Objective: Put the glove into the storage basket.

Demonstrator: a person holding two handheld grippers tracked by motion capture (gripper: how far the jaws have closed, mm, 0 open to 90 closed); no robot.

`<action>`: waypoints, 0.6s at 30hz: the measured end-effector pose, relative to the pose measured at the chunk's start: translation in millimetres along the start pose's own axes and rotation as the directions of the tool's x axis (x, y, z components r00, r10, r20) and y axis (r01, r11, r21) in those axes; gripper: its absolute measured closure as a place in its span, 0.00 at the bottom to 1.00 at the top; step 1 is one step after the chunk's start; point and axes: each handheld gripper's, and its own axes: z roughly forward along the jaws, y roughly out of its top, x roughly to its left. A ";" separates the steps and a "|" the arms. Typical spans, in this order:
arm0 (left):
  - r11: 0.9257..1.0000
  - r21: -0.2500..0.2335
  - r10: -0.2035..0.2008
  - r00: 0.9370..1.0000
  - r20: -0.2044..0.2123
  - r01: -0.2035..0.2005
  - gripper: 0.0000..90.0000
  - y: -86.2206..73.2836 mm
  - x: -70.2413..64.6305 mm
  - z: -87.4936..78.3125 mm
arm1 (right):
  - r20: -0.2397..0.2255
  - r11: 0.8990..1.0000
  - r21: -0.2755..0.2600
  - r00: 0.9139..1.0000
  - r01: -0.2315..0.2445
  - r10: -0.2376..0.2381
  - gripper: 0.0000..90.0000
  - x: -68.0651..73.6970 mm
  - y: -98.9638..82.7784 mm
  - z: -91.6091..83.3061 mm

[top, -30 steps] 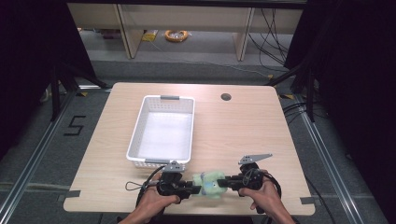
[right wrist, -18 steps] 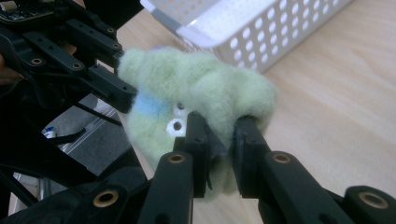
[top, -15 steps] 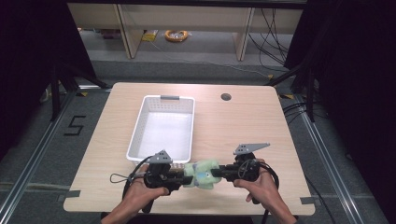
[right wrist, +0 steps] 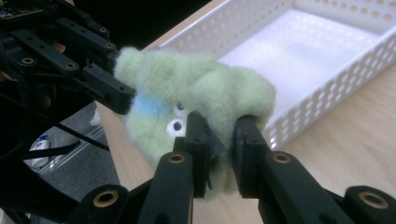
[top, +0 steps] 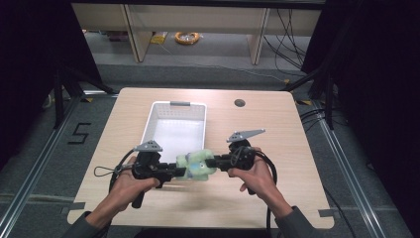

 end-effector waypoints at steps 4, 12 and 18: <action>1.000 -0.003 -0.023 1.000 -0.020 0.023 0.79 5.6 14.8 -7.5 | -0.005 1.000 0.024 1.000 -0.015 0.015 0.88 -1.4 19.3 13.2; 0.997 0.008 -0.074 0.996 -0.044 0.074 0.79 12.3 41.5 -13.7 | 0.011 0.997 0.071 1.000 -0.017 0.017 0.88 -6.6 50.3 41.8; 0.993 0.044 -0.108 0.992 -0.063 0.111 0.79 14.0 61.7 -11.4 | 0.024 0.994 0.097 0.999 -0.040 0.037 0.88 -12.3 57.7 59.2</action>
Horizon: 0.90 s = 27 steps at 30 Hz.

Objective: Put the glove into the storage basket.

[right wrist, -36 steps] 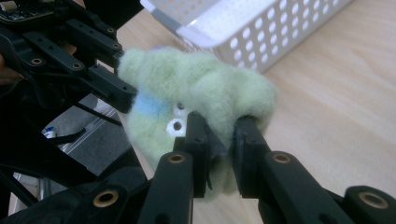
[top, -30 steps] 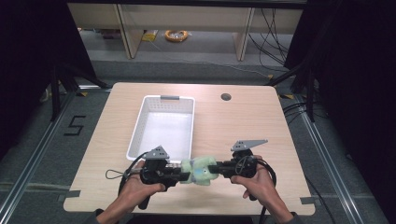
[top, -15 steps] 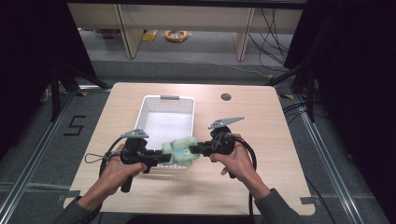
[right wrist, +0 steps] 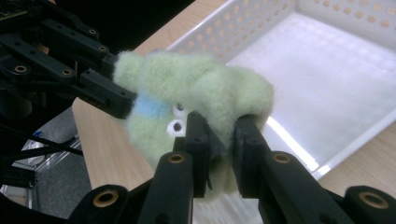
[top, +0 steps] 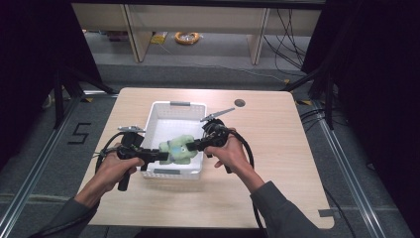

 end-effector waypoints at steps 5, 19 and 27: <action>1.000 0.028 -0.012 1.000 -0.028 0.013 0.79 1.6 11.6 8.2 | 0.010 0.999 0.033 1.000 -0.026 0.026 0.88 -6.0 3.8 16.5; 0.990 0.140 -0.014 0.998 -0.065 0.022 0.79 0.0 27.6 29.1 | 0.067 0.993 0.094 0.995 -0.074 0.068 0.88 -16.8 -3.4 42.4; 0.986 0.165 -0.027 0.998 -0.058 0.036 0.78 -3.5 33.4 31.3 | 0.060 0.991 0.106 0.996 -0.077 0.071 0.87 -14.3 -6.7 50.3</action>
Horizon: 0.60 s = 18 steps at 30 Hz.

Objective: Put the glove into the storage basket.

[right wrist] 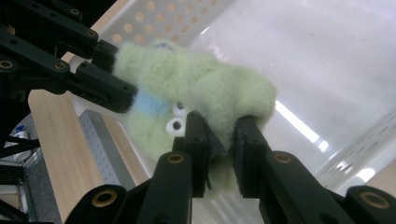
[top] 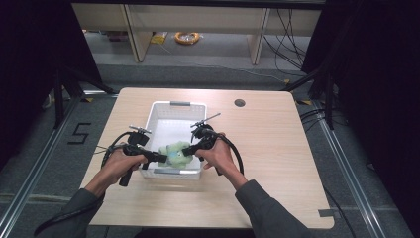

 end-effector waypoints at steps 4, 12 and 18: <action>1.000 0.019 0.011 1.000 -0.014 -0.011 0.77 -0.8 0.7 1.5 | 0.016 1.000 0.022 1.000 -0.008 0.008 0.87 1.1 -1.2 3.7; 1.000 0.028 -0.007 1.000 -0.020 0.007 0.75 -2.9 3.3 4.7 | 0.024 0.999 0.036 1.000 -0.003 0.002 0.85 1.6 -3.0 9.3; 0.999 0.046 0.006 0.999 -0.052 -0.004 0.72 -2.7 5.4 5.7 | 0.037 0.998 0.058 0.999 0.007 -0.009 0.85 1.9 -4.0 14.8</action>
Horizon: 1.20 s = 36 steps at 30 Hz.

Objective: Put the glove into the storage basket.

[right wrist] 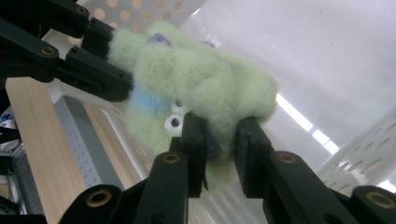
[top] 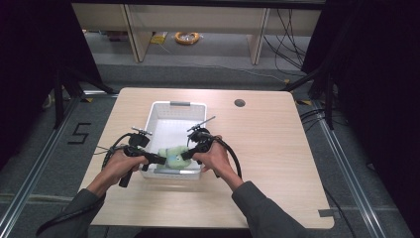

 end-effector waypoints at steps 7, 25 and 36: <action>1.000 -0.018 -0.003 1.000 -0.026 0.003 0.66 0.2 1.2 -2.2 | 0.024 0.999 0.032 1.000 0.004 -0.005 0.82 -0.6 -1.9 5.4; 0.994 -0.110 0.013 0.999 -0.047 -0.019 0.59 3.9 -12.2 -18.1 | 0.080 0.999 -0.019 0.996 0.027 -0.026 0.61 5.5 7.2 -16.6; 0.987 -0.158 0.028 0.999 -0.026 -0.032 0.53 3.2 -24.9 -21.4 | 0.055 0.994 -0.089 0.997 0.059 -0.054 0.55 3.4 -0.2 -39.8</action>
